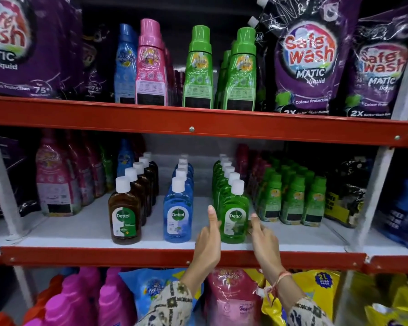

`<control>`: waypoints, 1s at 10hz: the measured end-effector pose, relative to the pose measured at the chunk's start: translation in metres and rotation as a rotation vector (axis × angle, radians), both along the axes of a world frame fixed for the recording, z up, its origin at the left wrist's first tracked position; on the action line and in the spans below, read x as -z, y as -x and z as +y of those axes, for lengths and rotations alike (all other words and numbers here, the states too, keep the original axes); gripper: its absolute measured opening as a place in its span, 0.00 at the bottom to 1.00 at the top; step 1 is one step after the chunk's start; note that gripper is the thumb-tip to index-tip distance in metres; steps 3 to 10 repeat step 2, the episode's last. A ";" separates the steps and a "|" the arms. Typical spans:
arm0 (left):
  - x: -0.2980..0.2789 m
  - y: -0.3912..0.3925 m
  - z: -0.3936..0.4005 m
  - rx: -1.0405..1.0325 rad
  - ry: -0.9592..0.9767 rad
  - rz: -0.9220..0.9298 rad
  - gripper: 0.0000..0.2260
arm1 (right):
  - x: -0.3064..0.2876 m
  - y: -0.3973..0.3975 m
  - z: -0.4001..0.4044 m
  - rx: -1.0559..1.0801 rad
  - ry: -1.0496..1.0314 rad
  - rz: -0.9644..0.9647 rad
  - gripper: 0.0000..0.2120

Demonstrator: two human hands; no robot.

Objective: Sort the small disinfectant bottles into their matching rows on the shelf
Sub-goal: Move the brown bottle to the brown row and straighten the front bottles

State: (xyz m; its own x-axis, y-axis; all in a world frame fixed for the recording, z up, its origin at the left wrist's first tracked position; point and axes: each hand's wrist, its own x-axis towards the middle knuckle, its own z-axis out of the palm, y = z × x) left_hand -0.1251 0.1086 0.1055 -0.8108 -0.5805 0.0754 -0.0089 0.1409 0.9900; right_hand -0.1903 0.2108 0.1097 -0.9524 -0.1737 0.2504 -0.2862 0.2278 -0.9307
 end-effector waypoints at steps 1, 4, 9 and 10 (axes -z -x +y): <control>-0.004 -0.005 -0.002 -0.008 0.023 -0.013 0.55 | 0.004 0.001 -0.002 -0.016 -0.018 0.014 0.32; -0.017 -0.020 0.004 0.006 0.151 -0.045 0.33 | 0.001 -0.003 0.000 -0.025 -0.019 0.022 0.26; -0.017 -0.020 0.004 0.006 0.151 -0.045 0.33 | 0.001 -0.003 0.000 -0.025 -0.019 0.022 0.26; -0.017 -0.020 0.004 0.006 0.151 -0.045 0.33 | 0.001 -0.003 0.000 -0.025 -0.019 0.022 0.26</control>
